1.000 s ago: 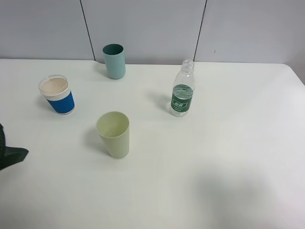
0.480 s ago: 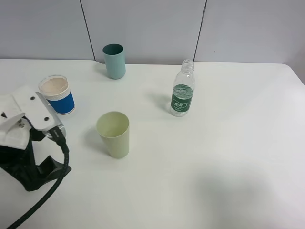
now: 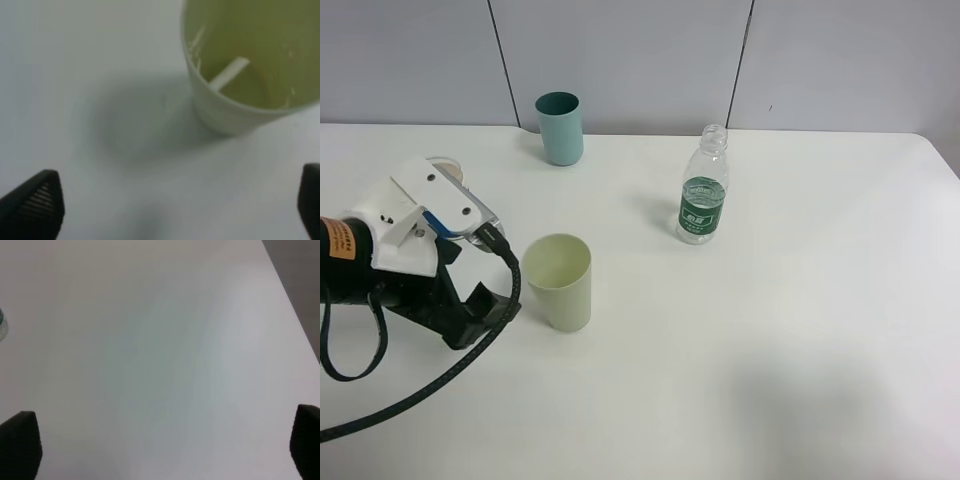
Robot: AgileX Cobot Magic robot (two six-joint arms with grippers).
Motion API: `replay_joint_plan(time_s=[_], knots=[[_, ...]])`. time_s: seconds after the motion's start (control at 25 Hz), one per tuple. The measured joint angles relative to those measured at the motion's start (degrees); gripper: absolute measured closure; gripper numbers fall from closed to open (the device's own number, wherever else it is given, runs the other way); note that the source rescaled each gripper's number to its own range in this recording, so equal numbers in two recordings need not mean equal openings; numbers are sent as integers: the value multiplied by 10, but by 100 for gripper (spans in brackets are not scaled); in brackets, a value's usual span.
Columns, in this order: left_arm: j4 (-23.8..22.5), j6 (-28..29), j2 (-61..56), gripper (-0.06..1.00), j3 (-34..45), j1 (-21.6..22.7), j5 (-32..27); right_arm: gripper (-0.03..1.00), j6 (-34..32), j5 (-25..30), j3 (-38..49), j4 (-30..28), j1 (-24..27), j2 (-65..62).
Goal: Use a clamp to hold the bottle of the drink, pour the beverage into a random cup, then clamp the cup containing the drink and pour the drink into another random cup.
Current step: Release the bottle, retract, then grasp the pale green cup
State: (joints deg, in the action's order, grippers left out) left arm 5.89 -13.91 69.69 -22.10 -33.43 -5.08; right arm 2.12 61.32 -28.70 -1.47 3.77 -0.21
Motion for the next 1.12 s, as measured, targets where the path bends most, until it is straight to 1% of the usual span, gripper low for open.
replay_joint_plan(time_s=[0.2, 0.36, 0.64, 0.76, 0.88, 1.12], knots=[[-1, 1, 1, 11, 72, 0, 143, -3, 0, 0, 0, 0, 0, 0], [-16, 2, 2, 11, 114, 0, 242, -3, 0, 0, 0, 0, 0, 0], [-68, 43, 7, 11, 156, 0, 360, -3, 0, 0, 0, 0, 0, 0], [-96, 65, 32, 11, 168, 0, 409, -3, 0, 0, 0, 0, 0, 0], [-113, 75, 72, 11, 175, 0, 463, -3, 0, 0, 0, 0, 0, 0], [-144, 79, 174, 11, 184, 0, 622, -3, 0, 0, 0, 0, 0, 0]])
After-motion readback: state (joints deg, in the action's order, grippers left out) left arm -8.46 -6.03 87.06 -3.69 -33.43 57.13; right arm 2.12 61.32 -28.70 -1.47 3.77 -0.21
